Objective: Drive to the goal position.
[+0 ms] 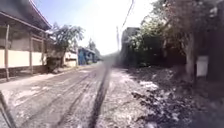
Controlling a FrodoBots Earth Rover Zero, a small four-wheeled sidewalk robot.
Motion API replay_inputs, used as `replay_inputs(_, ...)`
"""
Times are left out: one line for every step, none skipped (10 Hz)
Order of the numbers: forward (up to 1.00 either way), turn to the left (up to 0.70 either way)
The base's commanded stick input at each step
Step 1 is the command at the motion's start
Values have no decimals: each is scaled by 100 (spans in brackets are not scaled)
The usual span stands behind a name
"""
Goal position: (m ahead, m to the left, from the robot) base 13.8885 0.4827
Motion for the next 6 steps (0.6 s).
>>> replay_inputs(85,0)
replay_inputs(85,0)
replay_inputs(85,0)
replay_inputs(85,0)
replay_inputs(85,0)
replay_inputs(85,20)
